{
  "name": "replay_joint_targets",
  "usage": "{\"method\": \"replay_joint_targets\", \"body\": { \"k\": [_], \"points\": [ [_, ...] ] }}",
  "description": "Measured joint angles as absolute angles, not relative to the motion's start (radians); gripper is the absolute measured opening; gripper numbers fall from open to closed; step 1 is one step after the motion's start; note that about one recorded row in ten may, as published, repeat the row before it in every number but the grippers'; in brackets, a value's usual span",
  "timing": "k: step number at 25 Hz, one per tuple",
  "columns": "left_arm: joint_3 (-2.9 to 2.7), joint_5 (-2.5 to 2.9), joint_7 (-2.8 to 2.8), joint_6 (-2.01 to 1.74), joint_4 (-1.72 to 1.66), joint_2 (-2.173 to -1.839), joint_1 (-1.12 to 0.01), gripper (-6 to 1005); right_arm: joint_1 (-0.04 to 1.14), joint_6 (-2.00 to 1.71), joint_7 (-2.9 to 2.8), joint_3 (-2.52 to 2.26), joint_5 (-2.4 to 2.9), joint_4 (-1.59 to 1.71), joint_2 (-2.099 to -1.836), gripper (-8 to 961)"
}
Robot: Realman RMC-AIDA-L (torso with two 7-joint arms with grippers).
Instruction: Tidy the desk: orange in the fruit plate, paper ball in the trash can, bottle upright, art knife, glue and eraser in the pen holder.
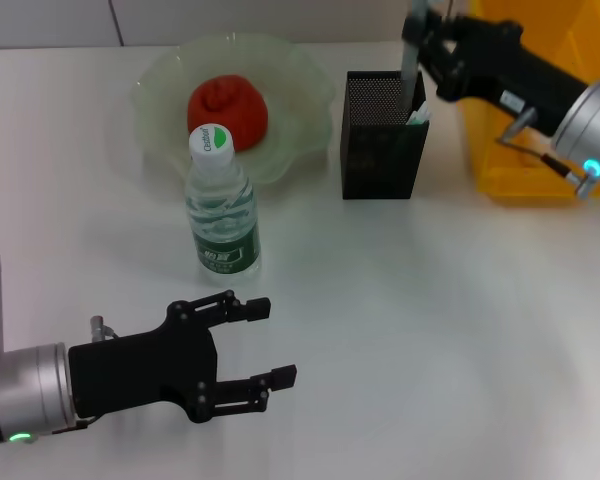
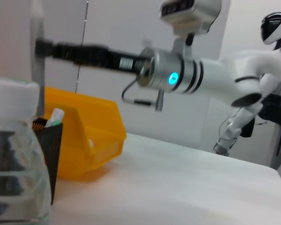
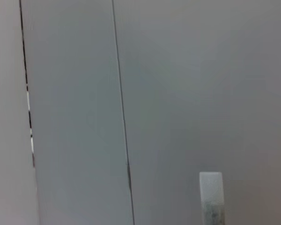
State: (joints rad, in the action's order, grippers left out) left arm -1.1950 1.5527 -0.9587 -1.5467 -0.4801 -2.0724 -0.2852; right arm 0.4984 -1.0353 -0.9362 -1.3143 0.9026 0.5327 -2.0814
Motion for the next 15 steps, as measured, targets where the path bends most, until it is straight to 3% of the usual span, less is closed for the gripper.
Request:
{"method": "replay_joint_targets", "body": {
  "k": [10,15],
  "points": [
    [-1.195,1.549,-0.958,-1.571,-0.48,-2.074,-0.312,798,0.467,-1.161,-0.846,-1.262,0.898,0.457,-2.087,186],
    [-1.195,1.546,-0.959,-1.602,-0.48,-2.074,-0.326,798,0.367,-1.31,-0.994,-1.231,0.913,0.547,-2.073,383]
  ]
}}
